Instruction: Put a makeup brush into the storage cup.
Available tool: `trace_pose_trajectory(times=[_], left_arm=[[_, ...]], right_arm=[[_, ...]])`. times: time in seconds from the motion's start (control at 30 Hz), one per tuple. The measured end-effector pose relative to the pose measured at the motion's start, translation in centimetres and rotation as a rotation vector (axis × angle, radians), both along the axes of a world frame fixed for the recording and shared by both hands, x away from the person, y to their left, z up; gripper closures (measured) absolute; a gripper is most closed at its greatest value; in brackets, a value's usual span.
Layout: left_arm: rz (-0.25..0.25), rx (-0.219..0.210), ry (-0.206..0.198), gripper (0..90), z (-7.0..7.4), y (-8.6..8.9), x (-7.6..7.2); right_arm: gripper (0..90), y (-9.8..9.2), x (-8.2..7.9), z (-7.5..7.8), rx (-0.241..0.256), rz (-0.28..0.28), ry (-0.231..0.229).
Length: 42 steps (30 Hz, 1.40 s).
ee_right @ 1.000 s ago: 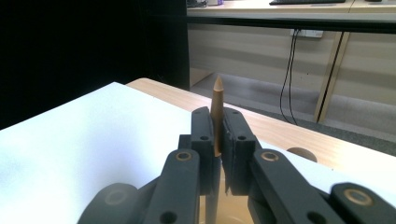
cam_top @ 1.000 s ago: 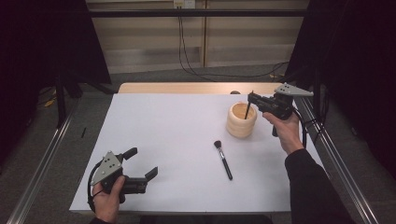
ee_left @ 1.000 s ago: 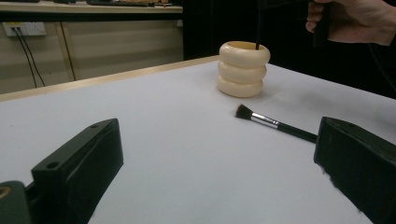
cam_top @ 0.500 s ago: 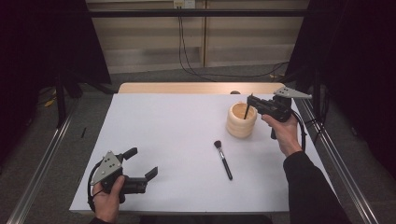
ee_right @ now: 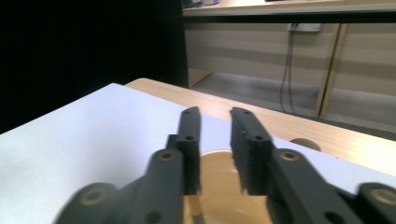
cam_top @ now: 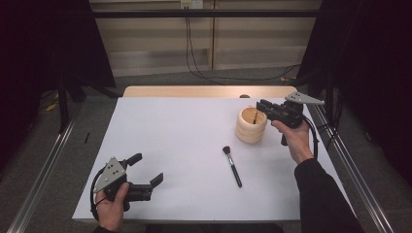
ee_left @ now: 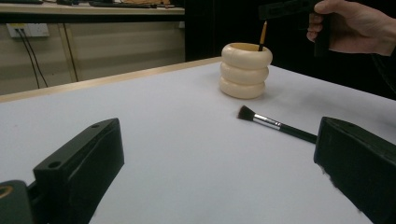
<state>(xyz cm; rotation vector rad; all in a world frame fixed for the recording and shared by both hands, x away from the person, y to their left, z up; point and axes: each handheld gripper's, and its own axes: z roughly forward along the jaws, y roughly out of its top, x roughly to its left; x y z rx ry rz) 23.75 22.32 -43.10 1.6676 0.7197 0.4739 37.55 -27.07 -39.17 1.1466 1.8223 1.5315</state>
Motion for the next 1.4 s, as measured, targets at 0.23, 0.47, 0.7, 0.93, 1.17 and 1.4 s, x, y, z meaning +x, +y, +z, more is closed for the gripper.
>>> trace_pose_trajectory(times=[0.23, 0.47, 0.7, 0.93, 1.17, 1.4], left_arm=[[-0.004, 0.012, -0.004, 1.7, 0.0, 0.0, 0.1], [-0.001, 0.002, -0.006, 1.5, 0.0, 0.0, 0.0], [0.0, -0.008, -0.009, 1.4, 0.0, 0.2, 0.1], [0.017, -0.018, -0.008, 1.4, 0.1, 0.3, 0.0], [0.022, -0.023, -0.01, 1.4, 0.1, 0.6, 0.0], [0.023, -0.025, -0.009, 1.4, 0.2, 0.6, 0.0]], right_arm=[[47.1, -0.2, -0.3, 0.2, -0.002, -0.024, -0.014], [13.3, -0.1, -0.6, 0.3, -0.01, -0.023, -0.019], [0.0, 0.1, -1.0, 0.5, -0.029, -0.034, -0.049], [0.0, -0.2, -1.6, 0.0, -0.025, -0.057, -0.038], [0.0, -0.3, -3.0, -0.1, -0.031, -0.064, -0.045], [0.0, -0.9, -4.5, 0.1, -0.032, -0.042, -0.019]])
